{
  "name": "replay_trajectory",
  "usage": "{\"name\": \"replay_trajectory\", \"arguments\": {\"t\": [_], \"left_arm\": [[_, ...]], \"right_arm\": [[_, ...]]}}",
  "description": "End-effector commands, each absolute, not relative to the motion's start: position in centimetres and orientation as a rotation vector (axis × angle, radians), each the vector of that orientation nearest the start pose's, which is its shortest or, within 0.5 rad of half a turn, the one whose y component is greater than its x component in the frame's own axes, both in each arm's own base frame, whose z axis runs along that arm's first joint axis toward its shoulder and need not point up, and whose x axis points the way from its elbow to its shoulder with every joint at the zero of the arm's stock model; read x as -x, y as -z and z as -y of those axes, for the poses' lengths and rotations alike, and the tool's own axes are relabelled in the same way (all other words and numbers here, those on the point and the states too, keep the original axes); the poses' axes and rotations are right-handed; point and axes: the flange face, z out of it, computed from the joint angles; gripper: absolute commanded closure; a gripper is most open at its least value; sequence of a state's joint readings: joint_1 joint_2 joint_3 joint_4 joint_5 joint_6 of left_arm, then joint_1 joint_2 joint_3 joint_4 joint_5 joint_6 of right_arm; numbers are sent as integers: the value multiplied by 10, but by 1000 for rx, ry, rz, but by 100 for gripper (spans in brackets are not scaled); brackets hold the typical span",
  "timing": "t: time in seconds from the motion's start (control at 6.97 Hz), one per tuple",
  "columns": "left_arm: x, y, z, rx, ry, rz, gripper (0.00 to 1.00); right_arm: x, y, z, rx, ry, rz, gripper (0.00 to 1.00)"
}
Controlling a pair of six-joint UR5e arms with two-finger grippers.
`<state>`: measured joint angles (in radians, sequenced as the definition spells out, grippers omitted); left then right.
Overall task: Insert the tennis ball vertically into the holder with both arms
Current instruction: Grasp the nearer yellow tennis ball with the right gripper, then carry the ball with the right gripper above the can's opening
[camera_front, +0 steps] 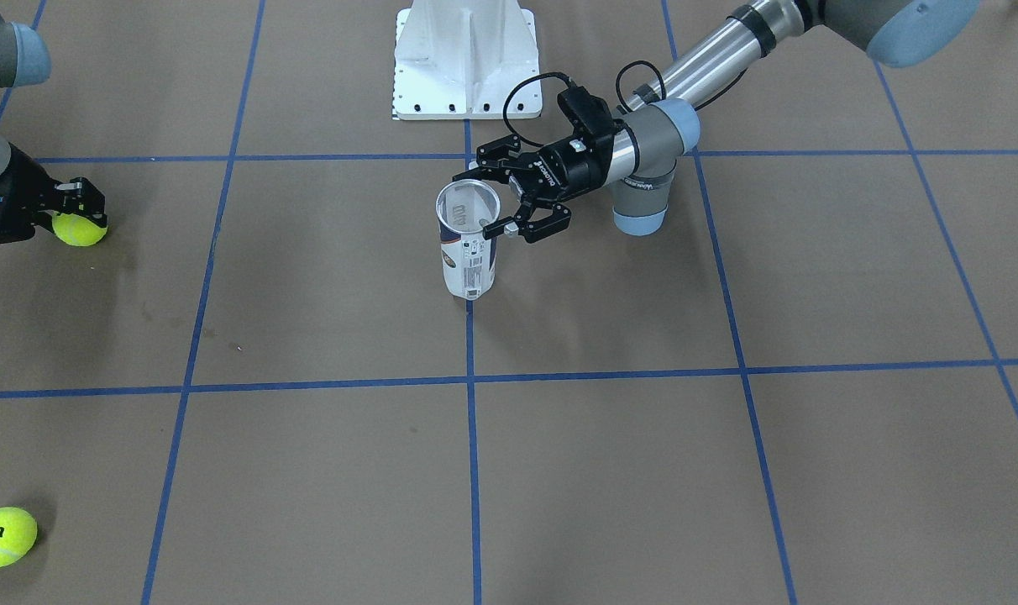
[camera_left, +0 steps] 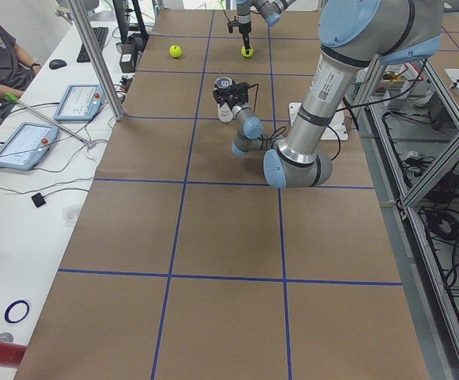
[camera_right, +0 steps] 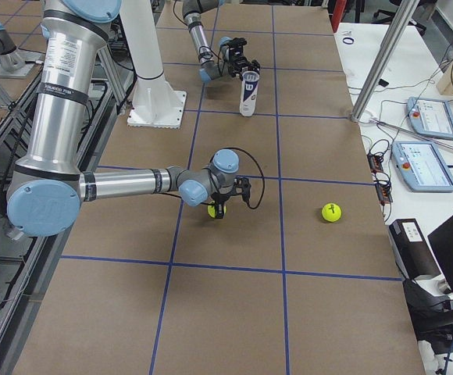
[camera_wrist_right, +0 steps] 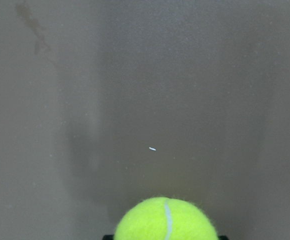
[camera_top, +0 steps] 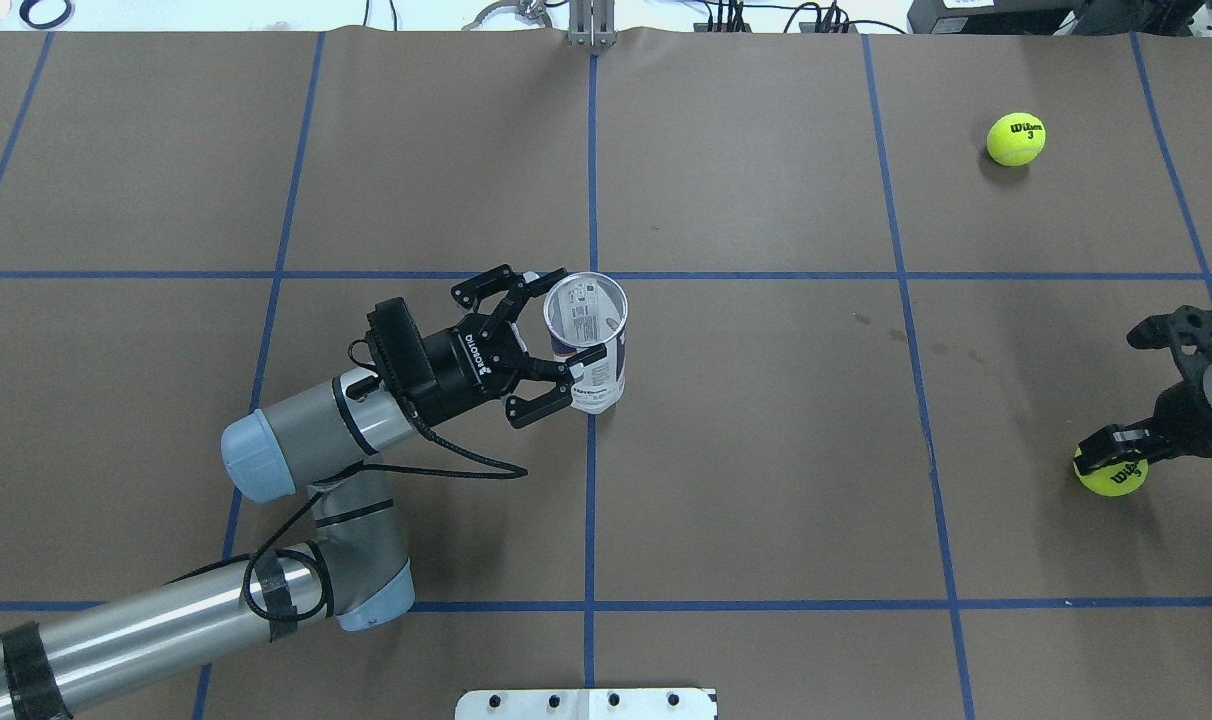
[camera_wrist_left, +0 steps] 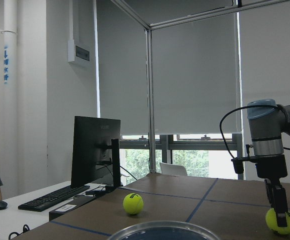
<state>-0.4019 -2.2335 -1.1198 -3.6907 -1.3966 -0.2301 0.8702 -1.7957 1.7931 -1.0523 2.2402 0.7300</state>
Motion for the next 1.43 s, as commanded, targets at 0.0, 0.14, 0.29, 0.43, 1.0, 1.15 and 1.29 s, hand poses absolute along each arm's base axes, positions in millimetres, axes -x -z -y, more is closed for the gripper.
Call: {"name": "replay_trajectory", "arguments": {"t": [0.0,0.14,0.29,0.43,1.0,1.15,1.29], "left_arm": [[-537,-275,392,-1840,-270,-1434,12],[-537,-275,392,-1839,-271,-1433,12],[-537,-275,392,-1839,-271,-1433,12],[-537,-277,392,-1838,-271,-1432,12],[-537,-276,392,-1839,-271,-1433,12],[-537,-278,392,-1836,-273,-1430,12],[-537,-277,392,-1837,-272,-1431,12]], "right_arm": [[222,-579,371,47,161,854,100],[226,-561,372,62,134,890,100],[244,-527,390,84,54,944,100],[259,-494,406,95,21,985,100],[281,-249,459,190,-118,1130,100],[292,-202,465,213,-160,1150,100],[297,-175,466,219,-184,1176,100]]}}
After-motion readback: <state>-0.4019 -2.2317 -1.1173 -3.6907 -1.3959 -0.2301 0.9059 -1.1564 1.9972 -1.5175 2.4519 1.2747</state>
